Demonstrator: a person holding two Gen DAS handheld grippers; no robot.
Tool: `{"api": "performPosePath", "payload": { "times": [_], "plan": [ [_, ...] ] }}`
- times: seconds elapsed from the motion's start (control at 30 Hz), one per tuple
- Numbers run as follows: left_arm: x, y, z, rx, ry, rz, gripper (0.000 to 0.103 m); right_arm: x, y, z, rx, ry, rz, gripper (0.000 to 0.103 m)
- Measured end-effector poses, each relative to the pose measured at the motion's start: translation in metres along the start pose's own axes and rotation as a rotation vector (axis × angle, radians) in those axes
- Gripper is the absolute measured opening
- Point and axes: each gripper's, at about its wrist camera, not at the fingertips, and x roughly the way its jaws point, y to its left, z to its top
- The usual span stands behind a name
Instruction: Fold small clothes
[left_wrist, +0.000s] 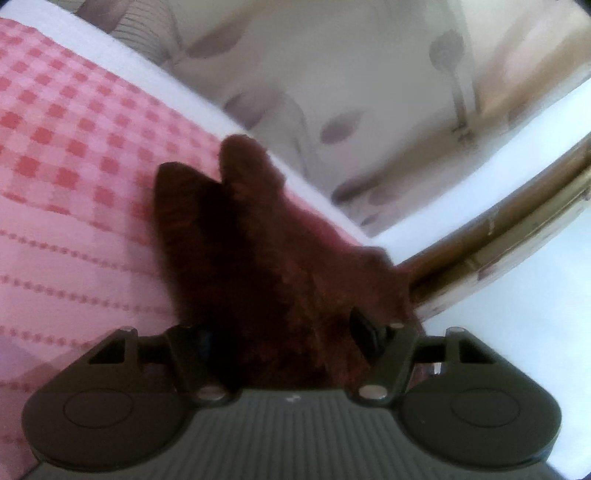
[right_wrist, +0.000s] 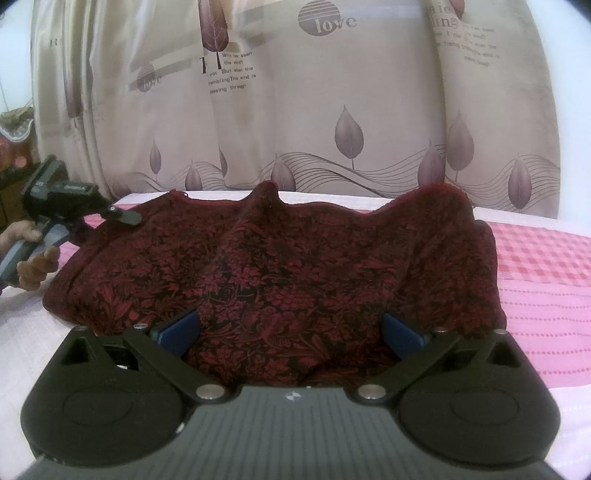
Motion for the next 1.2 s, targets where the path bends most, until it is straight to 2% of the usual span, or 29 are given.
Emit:
{"api": "performPosePath", "payload": {
  "times": [0.13,0.17,0.2,0.27,0.43,0.5,0.57,0.63,0.67,0.77,0.83,0.9,0.93,0.97,1.1,1.2],
  "plan": [
    [-0.004,0.004,-0.007,0.012,-0.039,-0.053,0.068,0.000,0.000,0.000,-0.001,0.002,-0.001,0.103],
    [-0.007,0.008,-0.007,-0.004,-0.044,-0.071,0.066,0.000,0.000,0.000,-0.002,0.003,-0.002,0.103],
    [-0.009,0.011,-0.007,-0.019,-0.051,-0.074,0.057,0.000,0.001,0.000,-0.003,0.004,-0.003,0.103],
    [-0.012,0.017,-0.007,-0.040,-0.062,-0.064,0.051,0.000,0.000,0.000,-0.003,0.005,-0.003,0.103],
    [-0.008,0.009,-0.009,-0.008,-0.070,-0.026,0.051,-0.001,-0.002,0.001,0.005,-0.008,-0.001,0.103],
    [-0.007,0.006,-0.010,0.008,-0.073,-0.005,0.051,-0.011,-0.008,0.001,0.046,-0.072,0.000,0.102],
    [-0.005,0.006,-0.010,0.015,-0.075,0.015,0.050,-0.029,-0.023,0.004,0.142,-0.157,-0.003,0.097],
    [-0.004,0.006,-0.009,0.015,-0.079,0.019,0.050,-0.045,-0.044,0.008,0.227,-0.212,-0.093,0.097],
    [-0.004,0.005,-0.009,0.017,-0.080,0.020,0.050,-0.049,-0.057,0.009,0.257,-0.201,-0.109,0.097],
    [-0.003,0.005,-0.010,0.027,-0.084,0.032,0.050,-0.057,-0.092,0.005,0.351,-0.122,-0.073,0.093],
    [-0.003,0.006,-0.010,0.020,-0.087,0.029,0.049,-0.065,-0.105,-0.005,0.402,-0.079,0.004,0.092],
    [-0.003,0.008,-0.010,0.013,-0.091,0.033,0.047,-0.073,-0.109,-0.015,0.427,-0.060,0.040,0.089],
    [-0.004,0.008,-0.010,0.012,-0.093,0.033,0.047,-0.074,-0.108,-0.018,0.422,-0.041,0.065,0.086],
    [-0.004,0.008,-0.011,0.011,-0.094,0.033,0.047,-0.074,-0.106,-0.019,0.408,-0.026,0.072,0.077],
    [-0.005,0.009,-0.012,0.018,-0.097,0.039,0.047,-0.064,-0.095,-0.016,0.352,0.044,0.065,0.033],
    [-0.004,0.007,-0.013,0.024,-0.098,0.049,0.046,-0.067,-0.095,-0.015,0.330,0.083,0.019,0.015]
  ]
}}
